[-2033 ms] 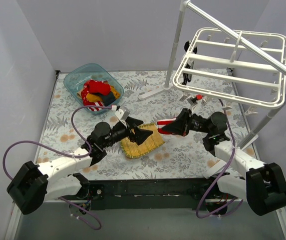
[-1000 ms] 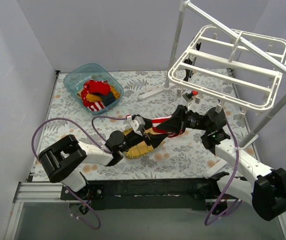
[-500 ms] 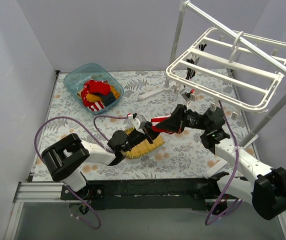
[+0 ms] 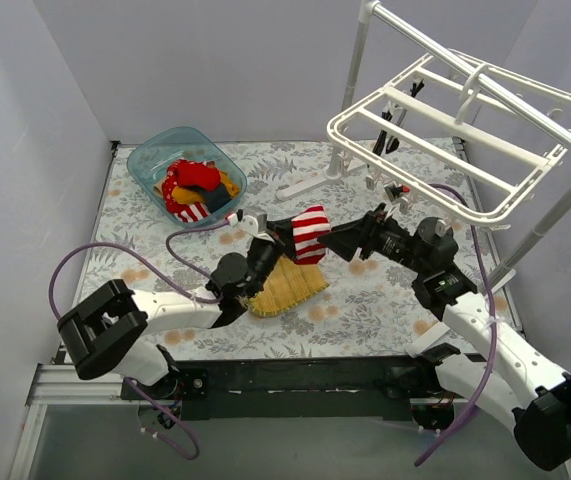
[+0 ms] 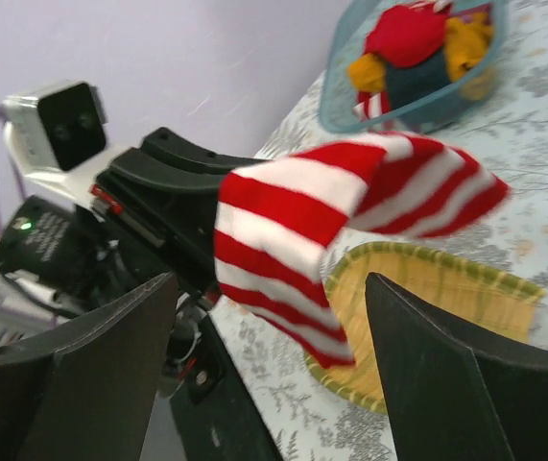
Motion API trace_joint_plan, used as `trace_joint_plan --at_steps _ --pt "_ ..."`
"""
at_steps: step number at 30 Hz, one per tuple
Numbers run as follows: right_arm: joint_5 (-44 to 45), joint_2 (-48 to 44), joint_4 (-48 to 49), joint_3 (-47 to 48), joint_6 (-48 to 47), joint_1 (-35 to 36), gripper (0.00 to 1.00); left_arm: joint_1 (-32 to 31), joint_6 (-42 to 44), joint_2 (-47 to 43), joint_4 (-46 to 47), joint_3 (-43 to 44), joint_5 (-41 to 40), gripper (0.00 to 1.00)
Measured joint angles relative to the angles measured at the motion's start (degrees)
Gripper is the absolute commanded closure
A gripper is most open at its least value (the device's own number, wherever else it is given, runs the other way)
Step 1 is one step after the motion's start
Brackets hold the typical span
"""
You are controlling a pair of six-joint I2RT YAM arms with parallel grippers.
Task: Remove the socks clipped to the hanger
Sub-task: Place the sock in the bin.
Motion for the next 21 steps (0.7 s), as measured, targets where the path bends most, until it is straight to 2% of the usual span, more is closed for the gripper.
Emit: trace_joint_plan --at_steps 6,11,16,21 --pt "12.9 -5.1 -3.4 -3.8 -0.9 0.0 0.07 4.5 -3.3 -2.1 -14.0 7.4 -7.9 1.0" --pt "19.9 -5.1 -4.9 -7.1 -0.6 0.0 0.06 14.9 -7.7 -2.1 -28.6 17.3 -10.9 1.0" --pt "23.4 -3.2 -5.7 -8.1 0.5 0.0 0.05 23.0 -9.7 1.8 -36.2 26.6 -13.3 1.0" --pt "24.7 -1.4 -5.7 -8.1 0.5 0.0 0.04 31.3 -12.5 10.2 -43.1 33.2 -13.1 1.0"
